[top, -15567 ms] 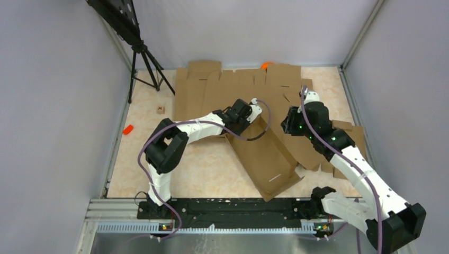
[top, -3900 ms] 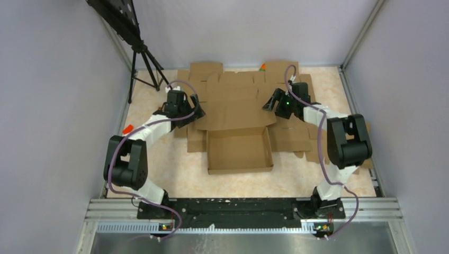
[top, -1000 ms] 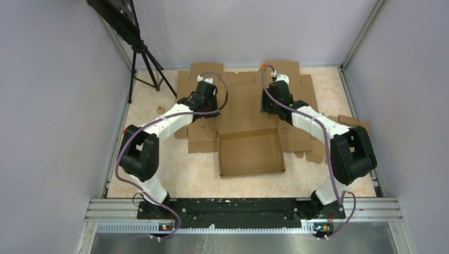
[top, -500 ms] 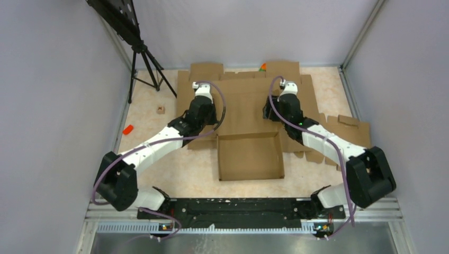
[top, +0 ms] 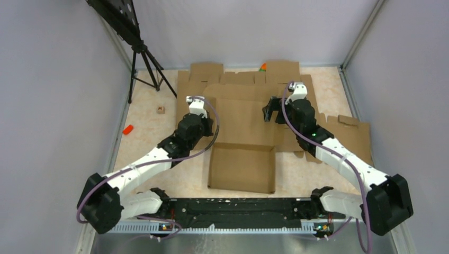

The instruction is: Fold the paper box

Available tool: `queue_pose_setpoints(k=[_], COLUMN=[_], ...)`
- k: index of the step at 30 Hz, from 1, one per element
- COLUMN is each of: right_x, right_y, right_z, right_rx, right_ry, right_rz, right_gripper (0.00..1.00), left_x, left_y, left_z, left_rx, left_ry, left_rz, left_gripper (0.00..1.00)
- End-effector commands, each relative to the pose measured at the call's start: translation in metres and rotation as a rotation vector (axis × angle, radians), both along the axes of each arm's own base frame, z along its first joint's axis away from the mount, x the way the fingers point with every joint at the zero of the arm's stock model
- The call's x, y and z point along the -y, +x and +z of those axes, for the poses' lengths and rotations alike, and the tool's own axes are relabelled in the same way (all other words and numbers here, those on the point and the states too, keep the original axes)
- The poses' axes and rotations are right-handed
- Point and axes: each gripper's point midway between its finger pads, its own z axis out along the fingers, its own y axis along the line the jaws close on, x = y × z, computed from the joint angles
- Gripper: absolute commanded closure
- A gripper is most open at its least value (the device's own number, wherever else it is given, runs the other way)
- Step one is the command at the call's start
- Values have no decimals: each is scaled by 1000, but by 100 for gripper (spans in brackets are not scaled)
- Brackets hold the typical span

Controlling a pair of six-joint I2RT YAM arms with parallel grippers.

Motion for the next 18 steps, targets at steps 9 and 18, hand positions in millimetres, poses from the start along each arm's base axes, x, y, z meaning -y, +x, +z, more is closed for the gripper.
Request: queue_pose_setpoints(k=[9,18], right_x=[17,-27], right_y=[-31,-44], right_z=[67,118], right_rx=[0,42], right_ry=[-93,-196], right_rz=[66,425], right_gripper=[2,9], left_x=[3,4], left_y=[-20,-35], left_z=[27,30], left_rx=[147,244], left_ry=[-68,-55], left_rz=[-108,-184], left_gripper=[100,100])
